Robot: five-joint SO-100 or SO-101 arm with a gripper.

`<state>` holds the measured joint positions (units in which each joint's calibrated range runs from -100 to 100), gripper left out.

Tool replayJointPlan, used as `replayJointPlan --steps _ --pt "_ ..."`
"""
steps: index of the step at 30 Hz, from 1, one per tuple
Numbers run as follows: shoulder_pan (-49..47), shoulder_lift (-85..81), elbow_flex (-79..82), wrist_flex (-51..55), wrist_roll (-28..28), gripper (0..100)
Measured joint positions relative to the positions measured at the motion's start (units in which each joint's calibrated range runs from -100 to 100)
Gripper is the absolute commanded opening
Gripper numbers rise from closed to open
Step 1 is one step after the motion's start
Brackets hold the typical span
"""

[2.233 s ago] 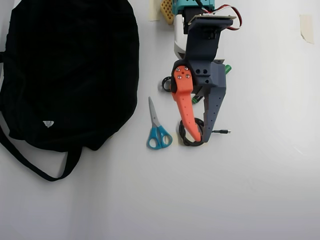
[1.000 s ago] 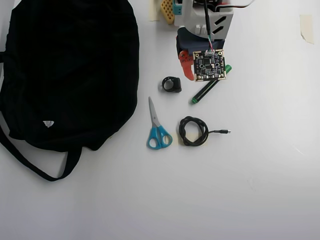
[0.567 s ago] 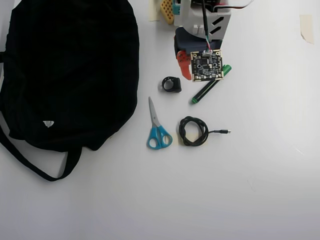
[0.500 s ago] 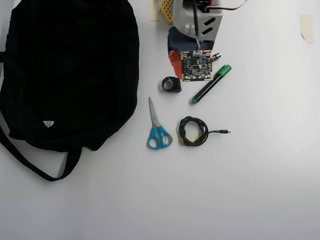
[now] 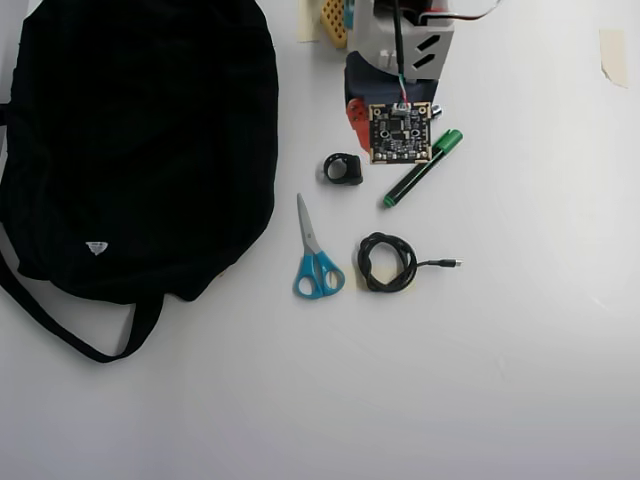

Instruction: Put the green marker into the black bag

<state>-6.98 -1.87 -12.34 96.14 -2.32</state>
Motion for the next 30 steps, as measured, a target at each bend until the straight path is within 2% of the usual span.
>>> replayJointPlan --steps 4,6,22,30 --pt "-0.7 0.0 0.0 2.1 -10.2 3" --pt "-1.6 0.0 0.0 2.2 -13.5 3" --pt "-9.3 0.0 3.4 2.5 -23.9 2" --pt "-14.8 0.0 3.7 2.5 -32.9 3"
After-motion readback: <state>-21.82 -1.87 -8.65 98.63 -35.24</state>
